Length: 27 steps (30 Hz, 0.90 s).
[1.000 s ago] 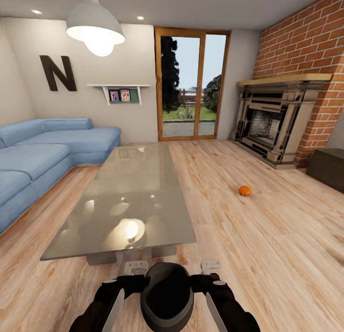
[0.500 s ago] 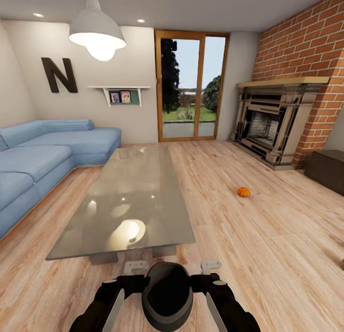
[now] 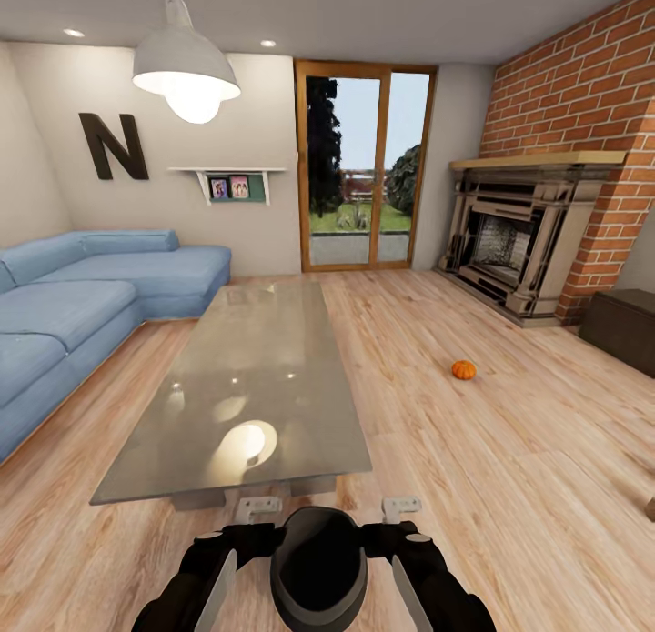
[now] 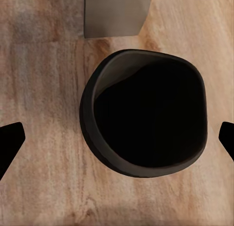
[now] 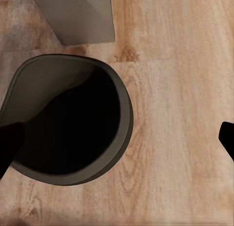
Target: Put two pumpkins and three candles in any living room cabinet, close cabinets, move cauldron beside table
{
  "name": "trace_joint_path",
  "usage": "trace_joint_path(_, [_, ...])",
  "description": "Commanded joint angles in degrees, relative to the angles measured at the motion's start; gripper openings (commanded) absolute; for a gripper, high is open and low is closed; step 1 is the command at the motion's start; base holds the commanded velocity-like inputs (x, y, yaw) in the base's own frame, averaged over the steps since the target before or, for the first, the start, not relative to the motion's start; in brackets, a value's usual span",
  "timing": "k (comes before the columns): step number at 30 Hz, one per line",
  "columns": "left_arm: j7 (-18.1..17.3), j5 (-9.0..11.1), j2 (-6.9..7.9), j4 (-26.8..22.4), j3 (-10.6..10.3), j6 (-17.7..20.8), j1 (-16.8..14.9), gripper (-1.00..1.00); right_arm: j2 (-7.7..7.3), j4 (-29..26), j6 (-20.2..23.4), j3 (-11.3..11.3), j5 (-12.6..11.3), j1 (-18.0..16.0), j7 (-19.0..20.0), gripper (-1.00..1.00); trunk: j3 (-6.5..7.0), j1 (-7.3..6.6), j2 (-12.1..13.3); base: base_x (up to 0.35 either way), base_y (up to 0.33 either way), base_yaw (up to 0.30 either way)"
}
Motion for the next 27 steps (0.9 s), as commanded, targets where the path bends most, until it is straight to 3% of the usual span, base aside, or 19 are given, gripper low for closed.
trace_joint_path(1, [0.14,0.55,0.00,-0.07,0.01,0.30,-0.02,1.00,-0.02,-0.08,0.33,0.16,-0.54,-0.03,-0.46,1.00,0.13,-0.23,0.39,0.000,0.000,0.000])
trace_joint_path(27, [0.20,0.54,0.00,-0.07,-0.08,0.30,-0.02,1.00,-0.02,-0.16,0.52,0.16,-0.82,-0.02,-0.36,1.00,4.79,-5.94,10.82,-0.038,0.002,0.000])
